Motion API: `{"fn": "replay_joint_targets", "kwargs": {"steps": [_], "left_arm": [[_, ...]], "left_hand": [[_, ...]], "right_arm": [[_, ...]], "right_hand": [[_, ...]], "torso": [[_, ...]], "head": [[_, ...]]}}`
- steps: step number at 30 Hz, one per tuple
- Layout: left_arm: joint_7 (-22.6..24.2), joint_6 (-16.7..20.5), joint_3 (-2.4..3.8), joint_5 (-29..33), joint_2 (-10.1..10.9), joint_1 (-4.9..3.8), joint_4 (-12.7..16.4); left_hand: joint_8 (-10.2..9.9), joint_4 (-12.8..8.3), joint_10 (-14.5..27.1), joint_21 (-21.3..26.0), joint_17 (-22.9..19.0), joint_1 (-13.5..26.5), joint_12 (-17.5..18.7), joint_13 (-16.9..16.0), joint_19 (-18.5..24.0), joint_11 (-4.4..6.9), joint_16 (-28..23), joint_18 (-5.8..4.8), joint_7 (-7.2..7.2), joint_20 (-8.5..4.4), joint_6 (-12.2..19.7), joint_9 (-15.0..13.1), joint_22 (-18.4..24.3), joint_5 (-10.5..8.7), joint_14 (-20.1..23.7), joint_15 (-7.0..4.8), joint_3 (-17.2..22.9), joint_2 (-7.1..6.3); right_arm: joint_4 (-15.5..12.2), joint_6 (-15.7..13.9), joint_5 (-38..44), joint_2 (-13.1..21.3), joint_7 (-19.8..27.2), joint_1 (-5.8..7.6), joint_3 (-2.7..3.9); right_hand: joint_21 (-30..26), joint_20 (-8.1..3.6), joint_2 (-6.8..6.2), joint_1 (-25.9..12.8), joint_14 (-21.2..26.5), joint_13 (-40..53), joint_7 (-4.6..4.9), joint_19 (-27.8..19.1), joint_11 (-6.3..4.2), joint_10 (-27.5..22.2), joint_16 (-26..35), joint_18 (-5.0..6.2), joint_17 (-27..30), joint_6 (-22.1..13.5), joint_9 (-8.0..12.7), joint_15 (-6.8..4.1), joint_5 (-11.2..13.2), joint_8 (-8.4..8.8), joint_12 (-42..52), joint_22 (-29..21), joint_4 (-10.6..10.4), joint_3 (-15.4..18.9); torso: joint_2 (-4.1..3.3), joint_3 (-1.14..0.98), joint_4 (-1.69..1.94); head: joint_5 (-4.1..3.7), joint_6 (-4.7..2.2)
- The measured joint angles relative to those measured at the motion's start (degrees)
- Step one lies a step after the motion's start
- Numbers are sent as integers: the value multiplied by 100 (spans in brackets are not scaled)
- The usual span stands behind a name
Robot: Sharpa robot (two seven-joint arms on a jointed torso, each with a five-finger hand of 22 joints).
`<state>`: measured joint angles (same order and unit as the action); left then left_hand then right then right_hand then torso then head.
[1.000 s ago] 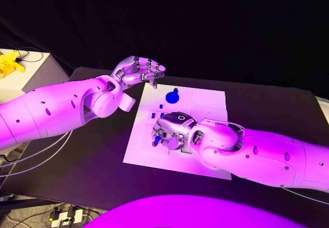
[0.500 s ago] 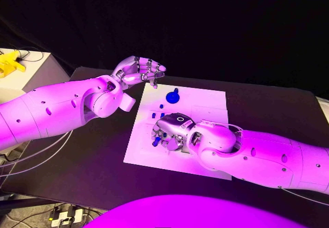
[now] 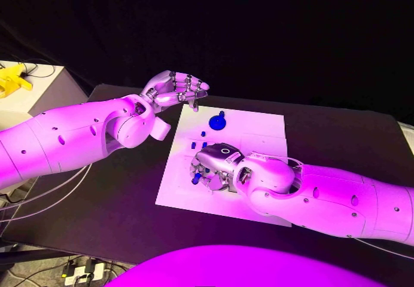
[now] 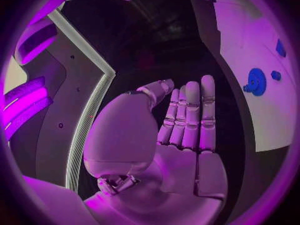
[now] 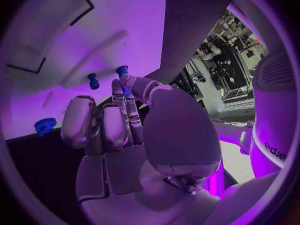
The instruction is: Assemble the parts on the task board
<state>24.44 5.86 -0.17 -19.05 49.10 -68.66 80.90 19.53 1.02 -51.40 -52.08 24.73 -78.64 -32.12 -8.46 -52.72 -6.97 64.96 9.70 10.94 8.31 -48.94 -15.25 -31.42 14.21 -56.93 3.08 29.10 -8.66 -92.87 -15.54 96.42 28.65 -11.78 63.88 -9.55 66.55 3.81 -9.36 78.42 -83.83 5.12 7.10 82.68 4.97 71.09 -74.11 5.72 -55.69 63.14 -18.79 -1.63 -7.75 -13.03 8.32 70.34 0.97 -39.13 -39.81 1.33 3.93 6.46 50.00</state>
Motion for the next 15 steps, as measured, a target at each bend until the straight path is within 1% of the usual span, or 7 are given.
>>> {"fn": "replay_joint_targets", "kwargs": {"steps": [2, 3, 5, 7, 9, 10, 15], "left_arm": [[-1, -1, 0, 0, 0, 0, 0], [-2, -1, 0, 0, 0, 0, 0], [-2, -1, 0, 0, 0, 0, 0], [-2, -1, 0, 0, 0, 0, 1], [-3, -1, 0, 0, 0, 0, 3], [-3, -1, 0, 0, 0, 0, 3], [-3, -1, 0, 0, 1, 0, 6]], "left_hand": [[0, 0, 0, 0, 0, 0, 0, 0, 0, 0, 0, 0, 0, 0, 0, 0, 0, 0, 0, 0, 0, 0], [0, 0, 0, 0, 0, 0, 0, 0, 0, 0, 0, 0, 0, 0, 0, 0, 0, 0, 0, 0, 0, 0], [0, 0, 0, 0, 0, 0, 0, 0, 0, 0, 0, 0, 0, 0, 0, 0, 0, 0, 0, 0, 0, 0], [0, -5, 0, 0, 0, 0, 0, 1, 0, 0, 0, 0, 0, 0, 0, 0, 0, 0, 0, 0, -5, 0], [0, -16, 0, 0, 0, 0, 0, 5, 0, 0, 0, 0, 0, 0, 0, 0, 0, 0, 0, 0, -16, 0], [0, -16, 0, 0, 0, 0, 0, 5, 0, 0, 0, 0, 0, 0, 0, -1, 0, 0, 0, 0, -16, 0], [0, -16, 0, 0, 0, 0, 0, 5, 0, 0, 0, 0, 0, 0, 0, -1, 0, 0, 0, 0, -16, 0]], "right_arm": [[20, 2, -1, -13, 15, 0, -4], [32, 3, -8, -19, 27, 0, -6], [49, 4, -33, -21, 55, 0, -8], [64, 4, -74, -28, 97, 0, -12], [82, 3, -127, -37, 149, -2, -18], [84, 3, -148, -39, 170, -4, -21], [101, -18, -247, -31, 257, -7, -26]], "right_hand": [[-109, 57, -95, -106, 36, 1, 90, -58, -52, 1, 56, 0, 72, -130, -49, 48, -168, 30, -96, -71, 32, 31], [-145, 81, -97, -192, 54, -11, 116, -82, -63, -10, 66, 1, 90, -222, -127, 73, -227, 63, -154, -90, 47, 53], [-276, 129, -133, -351, 94, -41, 198, -151, -43, -128, 79, 1, 140, -439, -165, 119, -282, 172, -249, -186, 21, 146], [-678, 181, -220, -523, 177, -113, 273, -348, 66, -424, 226, 0, 403, -714, -110, 217, -217, 338, -373, -485, -3, 259], [-940, 236, -306, -606, 277, -165, 317, -468, 112, -653, 326, 18, 599, -894, -61, 278, -190, 444, -439, -678, -15, 372], [-1113, 265, -353, -604, 353, -155, 336, -548, 151, -784, 394, 108, 735, -972, -35, 296, -190, 494, -439, -805, -14, 446], [-1585, 333, -402, -563, 558, -129, 388, -746, 217, -1128, 539, 137, 1064, -1089, -4, 348, -190, 582, -367, -1144, 6, 662]], "torso": [[0, -1, 0], [0, -1, 0], [0, -1, 0], [0, -1, -1], [0, -1, -3], [0, -1, -3], [0, -1, -3]], "head": [[0, 0], [0, 0], [0, 0], [0, 0], [-6, 0], [-8, 0], [-14, 0]]}}
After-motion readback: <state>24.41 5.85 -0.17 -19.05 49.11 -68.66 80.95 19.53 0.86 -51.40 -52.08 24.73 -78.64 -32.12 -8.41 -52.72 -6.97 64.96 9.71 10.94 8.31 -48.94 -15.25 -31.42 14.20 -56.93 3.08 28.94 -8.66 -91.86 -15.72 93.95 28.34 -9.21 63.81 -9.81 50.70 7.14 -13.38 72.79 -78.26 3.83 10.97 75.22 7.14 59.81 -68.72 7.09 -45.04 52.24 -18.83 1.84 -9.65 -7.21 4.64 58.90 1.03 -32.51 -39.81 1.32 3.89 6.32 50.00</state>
